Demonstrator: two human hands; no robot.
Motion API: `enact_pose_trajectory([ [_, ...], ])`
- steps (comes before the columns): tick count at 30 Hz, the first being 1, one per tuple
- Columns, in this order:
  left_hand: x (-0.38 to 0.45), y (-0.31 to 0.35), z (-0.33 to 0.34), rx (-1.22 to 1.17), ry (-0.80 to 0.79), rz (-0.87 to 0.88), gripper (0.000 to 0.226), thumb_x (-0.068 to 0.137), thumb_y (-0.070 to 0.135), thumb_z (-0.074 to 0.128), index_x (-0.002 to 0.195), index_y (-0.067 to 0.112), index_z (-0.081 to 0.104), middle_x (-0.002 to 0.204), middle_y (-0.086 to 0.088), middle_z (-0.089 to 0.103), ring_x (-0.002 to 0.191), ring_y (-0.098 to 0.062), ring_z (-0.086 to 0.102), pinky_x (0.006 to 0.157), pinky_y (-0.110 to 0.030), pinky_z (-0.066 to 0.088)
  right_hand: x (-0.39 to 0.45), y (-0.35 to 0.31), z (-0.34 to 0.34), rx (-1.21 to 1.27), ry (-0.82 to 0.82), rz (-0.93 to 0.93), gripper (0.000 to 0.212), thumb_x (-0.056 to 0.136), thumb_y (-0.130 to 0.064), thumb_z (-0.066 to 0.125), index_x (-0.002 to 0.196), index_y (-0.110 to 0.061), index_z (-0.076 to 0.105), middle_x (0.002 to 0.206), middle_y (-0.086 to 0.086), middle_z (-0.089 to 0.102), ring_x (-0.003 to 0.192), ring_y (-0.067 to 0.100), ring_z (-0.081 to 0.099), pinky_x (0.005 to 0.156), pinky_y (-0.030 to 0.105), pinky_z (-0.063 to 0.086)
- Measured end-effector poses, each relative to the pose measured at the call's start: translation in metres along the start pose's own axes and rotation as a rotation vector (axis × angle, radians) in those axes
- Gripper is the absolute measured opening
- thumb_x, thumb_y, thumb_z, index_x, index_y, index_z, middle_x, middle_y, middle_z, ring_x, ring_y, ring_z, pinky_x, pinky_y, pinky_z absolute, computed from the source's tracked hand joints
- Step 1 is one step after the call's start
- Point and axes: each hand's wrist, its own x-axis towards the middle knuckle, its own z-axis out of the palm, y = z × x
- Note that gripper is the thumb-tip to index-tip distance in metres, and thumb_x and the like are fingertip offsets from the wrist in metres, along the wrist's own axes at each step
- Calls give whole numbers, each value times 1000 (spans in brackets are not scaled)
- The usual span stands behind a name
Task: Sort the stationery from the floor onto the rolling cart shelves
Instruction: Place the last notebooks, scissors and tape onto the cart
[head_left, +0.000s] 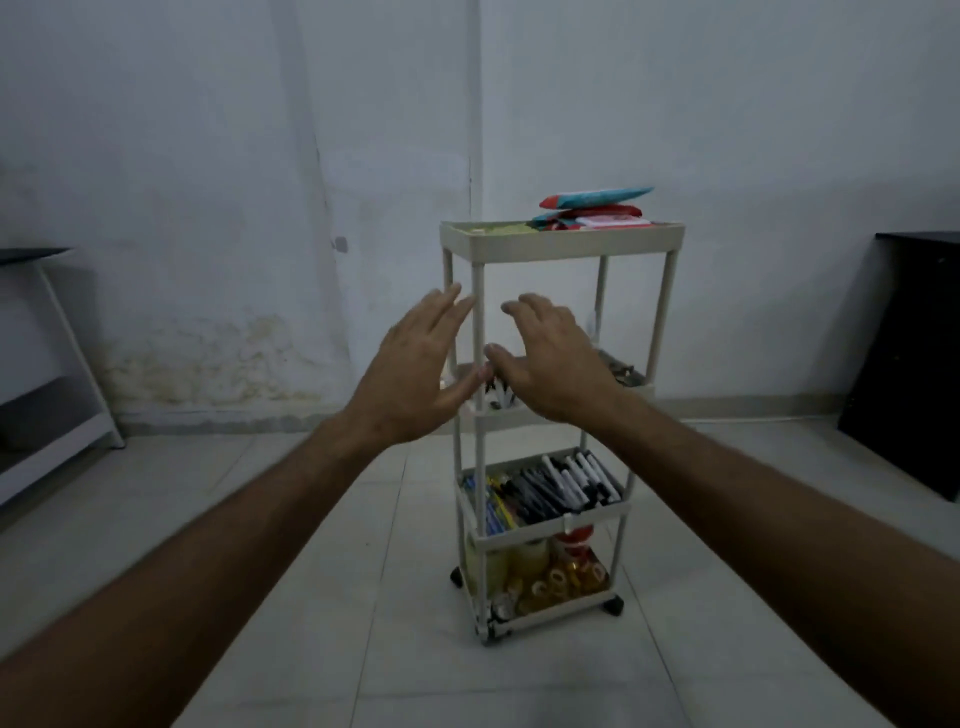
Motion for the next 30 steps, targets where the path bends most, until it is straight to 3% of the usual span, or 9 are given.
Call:
enact_pose_trajectory([
  [4, -75, -7, 14, -64, -153, -81, 85, 92, 59, 53, 160, 16, 23, 167, -4, 19, 155, -20, 13, 124, -45, 21, -46, -29, 39, 16, -101, -22, 57, 99, -46, 51, 142, -9, 46, 143, 15, 47, 127, 35, 45, 106, 45, 38],
  [9, -174, -74, 29, -82, -421, -292, 87, 94, 53, 61, 161, 17, 18, 167, -4, 18, 154, -18, 16, 124, -32, 16, -72, -62, 135, 67, -386, -37, 58, 95, -54, 52, 138, -15, 52, 133, 10, 59, 122, 31, 52, 104, 44, 42],
  [14, -302, -153, 58, -144, -666, -529, 75, 94, 45, 66, 155, 16, 34, 161, -3, 34, 147, -20, 30, 117, -26, 22, -135, -84, 255, 142, -661, -128, 50, 97, -49, 53, 135, -17, 54, 134, 9, 57, 123, 31, 48, 101, 47, 43],
  [17, -379, -182, 78, -175, -730, -630, 61, 94, 42, 67, 146, 18, 47, 150, 0, 47, 133, -11, 43, 105, -18, 30, -184, -97, 320, 182, -808, -192, 47, 97, -49, 54, 133, -20, 55, 129, 6, 60, 117, 28, 51, 99, 45, 45],
  [19, -426, -194, 93, -199, -760, -680, 52, 93, 40, 68, 139, 20, 53, 142, 3, 52, 119, -6, 47, 88, -9, 35, -215, -106, 356, 213, -921, -229, 44, 97, -47, 57, 131, -20, 57, 124, 3, 63, 113, 24, 53, 97, 41, 46],
  [21, -470, -201, 110, -221, -796, -712, 45, 92, 39, 70, 133, 23, 58, 134, 4, 56, 113, -9, 53, 78, -7, 36, -243, -115, 385, 232, -1013, -254, 40, 97, -44, 59, 130, -21, 58, 120, -1, 64, 110, 18, 55, 93, 35, 47],
  [25, -543, -194, 136, -267, -825, -748, 37, 91, 37, 72, 125, 27, 62, 124, 9, 56, 107, -8, 56, 77, -9, 40, -302, -129, 434, 258, -1112, -270, 39, 96, -40, 62, 131, -22, 58, 121, -1, 62, 104, 13, 51, 88, 28, 43],
  [28, -585, -179, 147, -289, -823, -785, 35, 92, 35, 71, 125, 24, 64, 122, 9, 57, 104, -9, 57, 78, -10, 42, -347, -138, 466, 251, -1153, -225, 48, 96, -38, 62, 139, -18, 53, 129, 8, 54, 114, 25, 53, 92, 30, 41],
  [30, -605, -165, 152, -305, -817, -814, 31, 91, 34, 71, 120, 25, 65, 117, 8, 59, 99, -8, 59, 78, -18, 47, -372, -144, 484, 201, -1143, -174, 52, 98, -38, 58, 144, -17, 46, 133, 13, 46, 115, 31, 52, 92, 37, 45],
])
